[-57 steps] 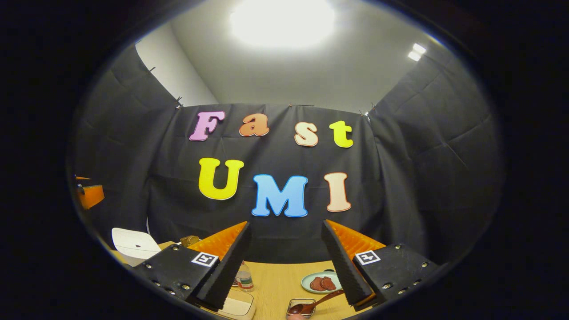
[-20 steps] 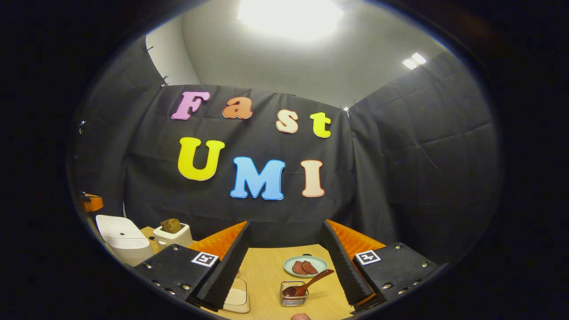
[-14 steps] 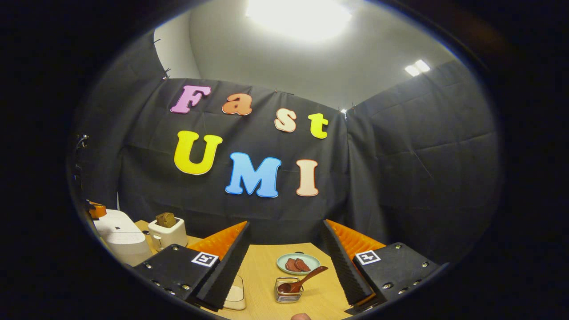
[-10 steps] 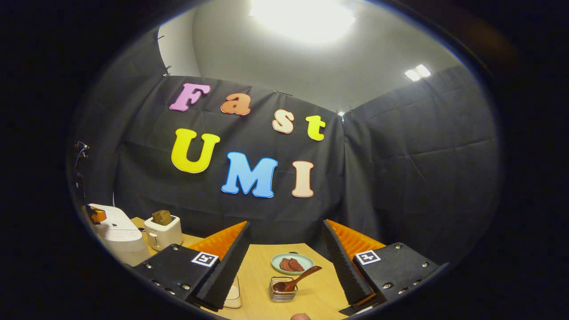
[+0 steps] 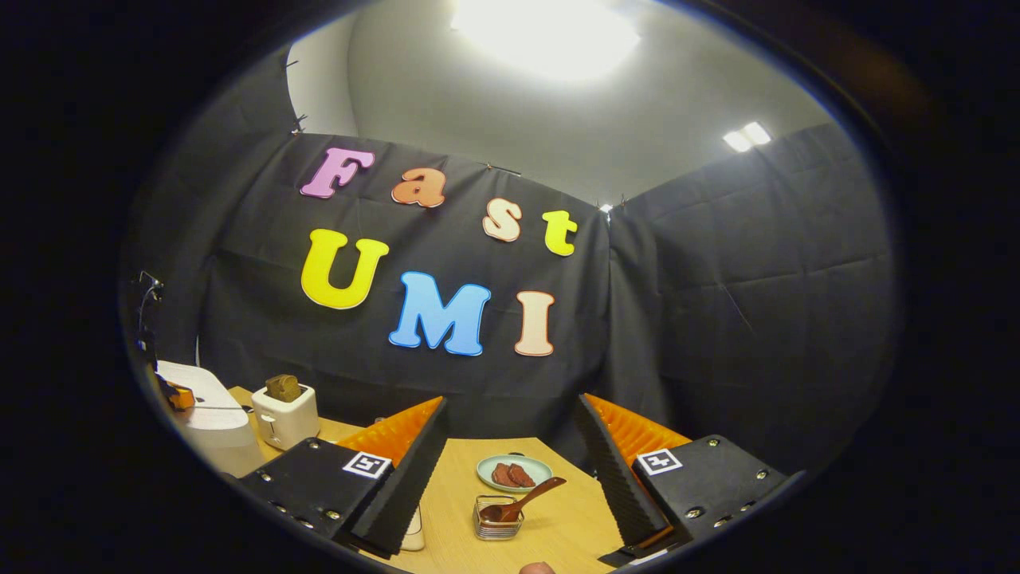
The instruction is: Close the left gripper, press the button to open the rice cooker; take a wooden spoon from the chopstick holder with the right hand, scoop a spoonful of rice and pour it into the rice cooker, then put the wooden spoon back into the chopstick holder.
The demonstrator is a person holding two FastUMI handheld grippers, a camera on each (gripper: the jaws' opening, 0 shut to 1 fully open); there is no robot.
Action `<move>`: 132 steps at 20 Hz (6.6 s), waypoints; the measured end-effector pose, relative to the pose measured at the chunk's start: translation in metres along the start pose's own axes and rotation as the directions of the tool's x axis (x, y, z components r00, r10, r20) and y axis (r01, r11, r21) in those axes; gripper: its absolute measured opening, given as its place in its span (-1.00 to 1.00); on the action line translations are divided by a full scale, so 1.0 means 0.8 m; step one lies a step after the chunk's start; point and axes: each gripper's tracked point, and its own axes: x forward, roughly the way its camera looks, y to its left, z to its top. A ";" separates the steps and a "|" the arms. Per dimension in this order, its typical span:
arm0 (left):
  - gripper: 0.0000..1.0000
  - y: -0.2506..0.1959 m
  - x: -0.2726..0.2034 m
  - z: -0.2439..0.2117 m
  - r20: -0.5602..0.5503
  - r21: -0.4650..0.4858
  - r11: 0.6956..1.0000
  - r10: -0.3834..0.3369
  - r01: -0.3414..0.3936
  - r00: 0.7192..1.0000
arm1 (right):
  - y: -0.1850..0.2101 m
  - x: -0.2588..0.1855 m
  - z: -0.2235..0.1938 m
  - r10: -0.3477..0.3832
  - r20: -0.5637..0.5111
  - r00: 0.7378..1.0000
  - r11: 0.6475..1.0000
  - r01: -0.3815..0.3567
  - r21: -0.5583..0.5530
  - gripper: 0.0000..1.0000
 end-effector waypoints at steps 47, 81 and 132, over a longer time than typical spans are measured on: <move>0.92 -0.218 -0.279 0.219 0.460 0.094 0.957 0.203 -0.275 0.864 | -0.056 0.215 -0.358 0.312 -0.460 0.831 0.901 -0.107 0.419 0.86; 0.96 -0.040 -0.244 0.191 0.399 0.048 0.985 0.131 -0.163 0.908 | 0.137 0.132 -0.191 0.516 -0.353 0.780 0.804 -0.299 0.514 -0.80; 0.96 0.023 -0.275 0.171 0.380 0.083 0.979 0.143 -0.187 0.914 | 0.253 0.116 -0.188 0.763 -0.159 0.627 0.129 0.094 0.987 -0.81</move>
